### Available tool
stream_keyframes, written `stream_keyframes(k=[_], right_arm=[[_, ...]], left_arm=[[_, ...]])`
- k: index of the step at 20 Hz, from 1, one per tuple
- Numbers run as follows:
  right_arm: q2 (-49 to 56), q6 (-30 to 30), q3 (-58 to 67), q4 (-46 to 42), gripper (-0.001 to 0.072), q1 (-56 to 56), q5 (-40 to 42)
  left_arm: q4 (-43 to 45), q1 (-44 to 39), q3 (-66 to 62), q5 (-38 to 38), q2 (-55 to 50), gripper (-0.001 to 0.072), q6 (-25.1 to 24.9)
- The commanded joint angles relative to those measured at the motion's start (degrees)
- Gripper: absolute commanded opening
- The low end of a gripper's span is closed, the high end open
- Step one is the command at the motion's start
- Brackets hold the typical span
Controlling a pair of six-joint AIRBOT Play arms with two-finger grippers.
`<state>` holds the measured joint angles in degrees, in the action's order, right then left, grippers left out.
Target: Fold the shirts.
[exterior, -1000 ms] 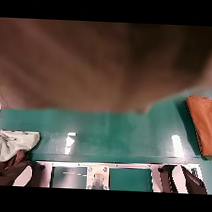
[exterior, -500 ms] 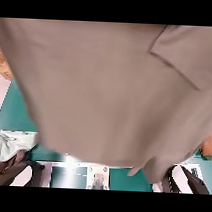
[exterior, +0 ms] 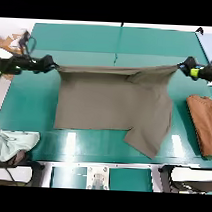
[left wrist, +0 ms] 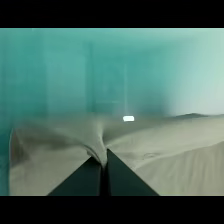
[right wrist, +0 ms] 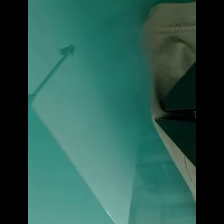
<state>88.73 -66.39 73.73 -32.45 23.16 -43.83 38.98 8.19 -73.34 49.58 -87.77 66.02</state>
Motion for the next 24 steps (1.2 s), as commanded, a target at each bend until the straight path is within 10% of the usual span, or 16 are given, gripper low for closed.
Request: stream_keyframes(k=[1, 9, 14, 24], right_arm=[[14.0, 1.0, 9.9, 4.4, 0.0023, -1.2, -0.2], [15.1, -0.4, 17.4, -5.4, 0.0022, 0.7, -13.4], [12.3, -5.6, 15.4, -23.9, 0.0022, 1.8, -25.1], [10.2, -5.6, 4.2, -26.1, 0.0022, 1.7, -22.7]], left_arm=[[-8.0, -1.4, 1.0, -10.3, -6.7, 0.0023, -3.9], [-4.1, -1.2, -2.6, -3.2, -6.8, 0.0023, -5.9], [14.5, -1.2, -2.6, 9.2, -6.8, 0.0023, 4.6], [22.4, -4.6, -2.1, 11.1, -6.9, 0.0023, 8.8]])
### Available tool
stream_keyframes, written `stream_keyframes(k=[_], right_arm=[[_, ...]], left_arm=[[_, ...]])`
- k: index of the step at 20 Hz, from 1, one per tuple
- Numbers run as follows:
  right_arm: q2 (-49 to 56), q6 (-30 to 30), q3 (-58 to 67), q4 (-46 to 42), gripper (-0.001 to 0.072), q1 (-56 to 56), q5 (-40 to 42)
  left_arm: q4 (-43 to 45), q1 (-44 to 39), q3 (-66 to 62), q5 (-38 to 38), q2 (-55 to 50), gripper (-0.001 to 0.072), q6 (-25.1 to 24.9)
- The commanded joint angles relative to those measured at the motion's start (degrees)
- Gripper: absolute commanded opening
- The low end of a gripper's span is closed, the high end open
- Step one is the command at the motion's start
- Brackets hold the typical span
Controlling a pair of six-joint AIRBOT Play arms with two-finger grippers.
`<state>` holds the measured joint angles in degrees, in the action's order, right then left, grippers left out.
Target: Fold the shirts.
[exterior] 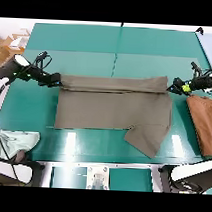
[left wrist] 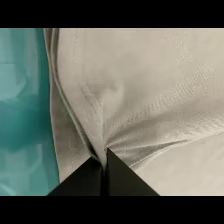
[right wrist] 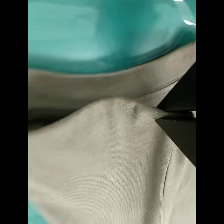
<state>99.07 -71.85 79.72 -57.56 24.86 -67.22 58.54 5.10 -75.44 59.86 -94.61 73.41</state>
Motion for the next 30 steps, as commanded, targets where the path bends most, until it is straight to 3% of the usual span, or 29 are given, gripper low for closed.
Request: stream_keyframes(k=[1, 6, 7, 8, 9, 10, 12, 14, 19, 25, 28, 30], right_arm=[[-0.2, -0.2, -1.8, -1.0, 0.0022, 0.0, 0.7], [-0.2, -0.2, -1.8, -1.0, 0.0024, 0.0, 0.0], [-0.2, -0.7, -1.7, -1.0, 0.0109, 0.0, -0.2], [-0.2, -0.9, -1.4, -1.1, 0.0289, 0.1, -0.6], [-0.2, -1.4, -0.8, -1.1, 0.0325, 0.4, -1.8], [-0.5, -1.9, 0.0, -1.2, 0.0326, 0.9, -3.5], [-2.1, -2.8, 0.7, -1.2, 0.0322, 2.4, -6.7], [-4.7, -2.7, 0.5, -1.2, 0.0265, 4.3, -9.9], [-17.0, -2.8, -12.8, -1.5, 0.0265, 8.6, -8.4], [-32.1, -7.3, -36.1, -0.9, 0.0264, 10.4, 4.1], [-35.5, -7.3, -43.1, 1.7, 0.0246, 10.4, 7.9], [-35.7, -7.2, -45.0, 2.8, 0.0167, 10.4, 8.5]], left_arm=[[3.7, -2.2, 0.0, 0.8, 0.0, 0.0023, 1.9], [5.1, -3.4, 0.0, 2.0, 0.0, 0.0024, 4.6], [4.7, -3.4, 0.0, 2.1, 0.0, 0.0025, 4.6], [4.6, -3.4, -0.4, 3.1, 0.0, 0.0095, 4.6], [4.7, -3.2, -1.2, 5.2, 0.0, 0.0397, 4.6], [4.9, -2.9, -2.5, 8.3, 0.0, 0.0534, 5.0], [7.3, -1.7, -6.0, 16.5, 0.0, 0.0535, 8.9], [9.2, 0.2, -8.3, 24.0, 0.6, 0.0535, 12.8], [10.5, 2.4, 3.3, 28.9, 11.9, 0.0535, 14.7], [8.5, 2.4, 34.9, 16.0, 39.6, 0.0536, 19.6], [-1.1, 2.4, 47.8, 4.7, 49.0, 0.0536, 19.7], [-9.4, 1.8, 54.5, -2.9, 49.9, 0.0535, 19.6]])
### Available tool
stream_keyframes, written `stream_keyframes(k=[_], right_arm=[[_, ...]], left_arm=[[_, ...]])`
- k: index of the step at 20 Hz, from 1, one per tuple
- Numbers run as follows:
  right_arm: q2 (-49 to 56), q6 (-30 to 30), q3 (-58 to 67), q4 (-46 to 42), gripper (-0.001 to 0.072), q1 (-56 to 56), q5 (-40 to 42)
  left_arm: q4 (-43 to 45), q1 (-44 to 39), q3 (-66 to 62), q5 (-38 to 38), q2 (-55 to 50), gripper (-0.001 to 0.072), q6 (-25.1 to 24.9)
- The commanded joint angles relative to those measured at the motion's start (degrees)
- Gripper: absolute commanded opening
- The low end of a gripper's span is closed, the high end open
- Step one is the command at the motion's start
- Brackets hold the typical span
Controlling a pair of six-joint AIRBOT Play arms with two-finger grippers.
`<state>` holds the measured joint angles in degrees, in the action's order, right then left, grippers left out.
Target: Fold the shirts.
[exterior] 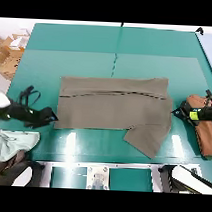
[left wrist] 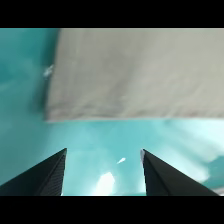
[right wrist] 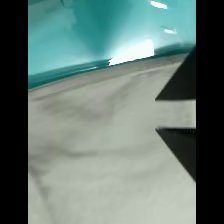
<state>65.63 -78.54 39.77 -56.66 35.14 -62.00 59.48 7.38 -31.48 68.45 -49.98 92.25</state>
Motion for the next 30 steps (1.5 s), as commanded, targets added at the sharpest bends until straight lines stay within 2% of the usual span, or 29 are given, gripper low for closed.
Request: stream_keyframes(k=[1, 3, 6, 11, 13, 14, 15, 16, 17, 18, 20, 24, 27, 30], right_arm=[[-2.3, -0.6, -5.5, 1.9, 0.0167, 0.1, 3.3], [-2.3, -0.5, -5.5, 2.6, 0.0169, 0.1, 3.5], [-2.3, -0.3, -5.5, 4.4, 0.0169, 0.1, 5.0], [-2.3, -0.3, -5.5, 4.7, 0.0227, 0.1, 7.9], [-2.3, -0.3, -5.5, 5.1, 0.0228, 0.1, 8.5], [-2.3, -0.3, -5.5, 5.6, 0.0264, 0.1, 8.5], [-2.3, -0.3, -5.5, 6.1, 0.0347, 0.1, 8.5], [-2.3, -0.3, -5.5, 6.8, 0.0387, 0.1, 8.5], [-2.3, -0.3, -5.5, 7.2, 0.0387, 0.0, 8.4], [-2.3, -0.3, -5.5, 7.4, 0.0387, -0.1, 8.4], [-2.3, -0.3, -5.5, 7.6, 0.0383, -0.3, 7.5], [-2.3, -0.6, -4.9, 6.3, 0.0384, 0.9, 1.7], [-2.5, -4.9, -3.8, 1.2, 0.0383, 5.7, -6.9], [-2.6, -11.1, -4.2, -8.1, 0.0389, 9.2, -13.3]], left_arm=[[-13.1, -2.2, 13.5, -15.0, 5.3, 0.0535, 0.9], [-15.3, -6.8, 17.4, -20.7, 5.3, 0.0535, 2.5], [-14.8, -12.1, 20.2, -29.4, 5.3, 0.0535, 8.5], [-15.4, -14.1, 21.1, -42.2, 4.4, 0.0534, 14.7], [-20.1, -14.1, 21.1, -46.5, 2.4, 0.0533, 15.3], [-23.1, -14.1, 21.1, -47.3, 1.3, 0.0533, 15.3], [-24.9, -14.1, 21.1, -47.3, 0.2, 0.0532, 15.2], [-26.5, -14.1, 21.1, -46.6, -0.5, 0.0462, 15.2], [-28.2, -14.1, 21.1, -46.1, -0.8, 0.0203, 15.2], [-28.7, -14.1, 21.0, -46.1, -0.8, 0.0057, 15.0], [-28.9, -14.1, 21.0, -46.3, -0.8, 0.0024, 13.5], [-29.1, -14.1, 20.8, -45.3, -0.8, 0.0023, 9.7], [-29.1, -14.1, 20.8, -43.8, -0.8, 0.0023, 7.4], [-29.1, -14.1, 20.8, -43.8, -0.8, 0.0023, 6.2]])
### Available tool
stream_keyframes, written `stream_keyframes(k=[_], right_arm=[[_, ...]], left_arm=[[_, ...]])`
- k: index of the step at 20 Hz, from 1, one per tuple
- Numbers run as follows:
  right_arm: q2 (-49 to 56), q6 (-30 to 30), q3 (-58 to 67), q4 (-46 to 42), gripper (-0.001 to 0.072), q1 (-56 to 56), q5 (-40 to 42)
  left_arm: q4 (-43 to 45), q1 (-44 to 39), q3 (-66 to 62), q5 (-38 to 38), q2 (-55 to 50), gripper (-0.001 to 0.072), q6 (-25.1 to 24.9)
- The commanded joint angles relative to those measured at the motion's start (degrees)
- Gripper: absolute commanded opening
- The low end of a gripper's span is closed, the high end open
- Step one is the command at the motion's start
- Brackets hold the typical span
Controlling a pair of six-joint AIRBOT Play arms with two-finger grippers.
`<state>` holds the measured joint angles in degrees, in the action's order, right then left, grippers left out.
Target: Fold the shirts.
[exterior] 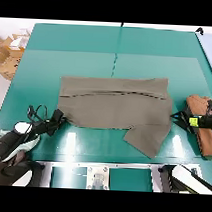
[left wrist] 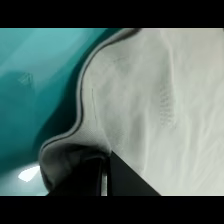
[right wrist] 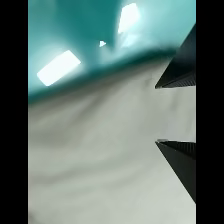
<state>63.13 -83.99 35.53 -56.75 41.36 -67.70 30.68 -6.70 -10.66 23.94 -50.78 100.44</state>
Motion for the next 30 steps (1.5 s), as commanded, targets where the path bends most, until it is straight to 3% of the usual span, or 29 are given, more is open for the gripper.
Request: stream_keyframes(k=[1, 5, 9, 13, 15, 16, 17, 19, 22, 27, 30], right_arm=[[-0.1, -7.3, -0.8, -9.9, 0.0442, 3.0, -9.0], [-0.1, -7.3, -8.0, -6.7, 0.0454, 0.8, -8.9], [-0.1, -7.2, -15.3, -2.4, 0.0454, -2.7, -1.5], [-0.1, -3.1, -16.7, 3.1, 0.0444, -4.0, 0.0], [-0.1, -0.7, -16.0, 3.2, 0.032, -4.0, -0.5], [-0.1, 0.1, -15.4, 3.2, 0.018, -4.0, -1.3], [-0.1, 0.5, -14.4, 3.2, 0.0085, -4.0, -2.4], [-0.1, 0.7, -12.0, 2.8, 0.0025, -4.0, -4.5], [-0.5, 0.2, -8.8, 0.6, 0.0024, -4.0, -8.1], [-5.5, -6.4, -8.5, -11.9, 0.0024, -4.0, -12.1], [-7.4, -7.3, -8.5, -12.7, 0.0024, -4.0, -14.2]], left_arm=[[-0.3, 0.0, 0.0, 0.7, 0.0, 0.0023, -2.0], [-0.3, 0.0, -0.1, 1.0, 0.0, 0.0023, -2.0], [-0.3, 0.0, -0.1, 1.2, 0.0, 0.0024, -2.0], [-0.3, 0.0, -0.1, 1.2, 0.0, 0.0024, -2.0], [-0.3, 0.0, -0.1, 1.3, 0.0, 0.0024, -2.0], [-0.3, 0.0, -0.1, 1.7, 0.0, 0.0023, -2.1], [-0.2, 0.0, -0.4, 2.6, 0.2, 0.0023, -3.7], [0.5, 0.0, -2.4, 5.6, 0.7, 0.0022, -8.8], [9.3, 0.0, -7.0, 11.2, 0.7, 0.0022, -7.5], [38.7, 0.1, -15.4, 26.5, 0.7, 0.0022, 6.6], [47.6, 0.2, -21.6, 34.6, 0.7, 0.0022, 7.0]])
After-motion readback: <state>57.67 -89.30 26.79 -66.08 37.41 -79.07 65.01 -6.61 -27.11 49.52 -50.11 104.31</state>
